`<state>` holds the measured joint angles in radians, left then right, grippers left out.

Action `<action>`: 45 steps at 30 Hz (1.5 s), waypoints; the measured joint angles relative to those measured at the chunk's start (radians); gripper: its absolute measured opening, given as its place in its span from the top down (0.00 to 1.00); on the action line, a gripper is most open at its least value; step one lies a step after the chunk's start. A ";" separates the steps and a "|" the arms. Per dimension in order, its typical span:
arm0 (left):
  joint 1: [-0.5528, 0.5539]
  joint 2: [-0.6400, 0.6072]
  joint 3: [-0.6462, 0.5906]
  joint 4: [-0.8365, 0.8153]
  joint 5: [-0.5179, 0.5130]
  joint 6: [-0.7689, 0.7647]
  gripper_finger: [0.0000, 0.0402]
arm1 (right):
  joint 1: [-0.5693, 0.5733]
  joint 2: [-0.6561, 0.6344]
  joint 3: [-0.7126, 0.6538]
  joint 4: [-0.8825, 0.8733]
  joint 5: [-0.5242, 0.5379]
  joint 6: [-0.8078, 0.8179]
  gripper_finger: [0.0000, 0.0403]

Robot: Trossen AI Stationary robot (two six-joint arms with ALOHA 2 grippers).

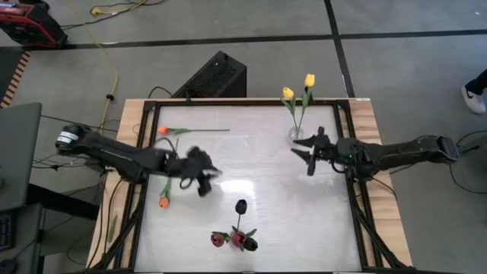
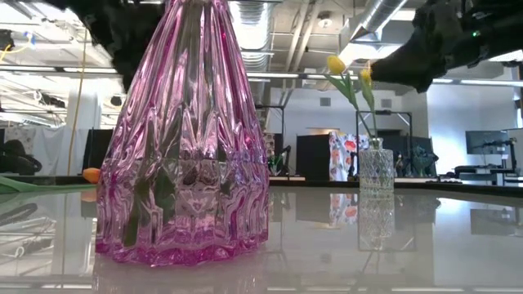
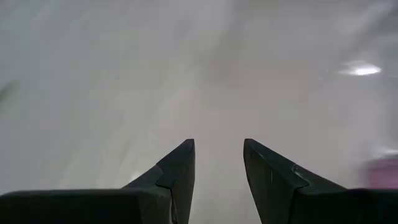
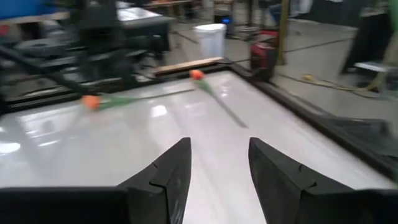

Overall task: Sort flowers into vase by color
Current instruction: Put the bottom orange tulip into the transparent vase

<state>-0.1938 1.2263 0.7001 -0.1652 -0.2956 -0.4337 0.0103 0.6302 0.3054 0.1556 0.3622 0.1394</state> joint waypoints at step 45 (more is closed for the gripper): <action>0.231 -0.065 -0.252 -0.613 0.218 -0.669 0.93 | 0.265 0.533 0.002 0.340 -0.003 0.029 0.55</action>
<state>0.0370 1.1610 0.4482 -0.7784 -0.0772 -1.1027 0.2749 1.1633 0.3069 0.4958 0.3592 0.1688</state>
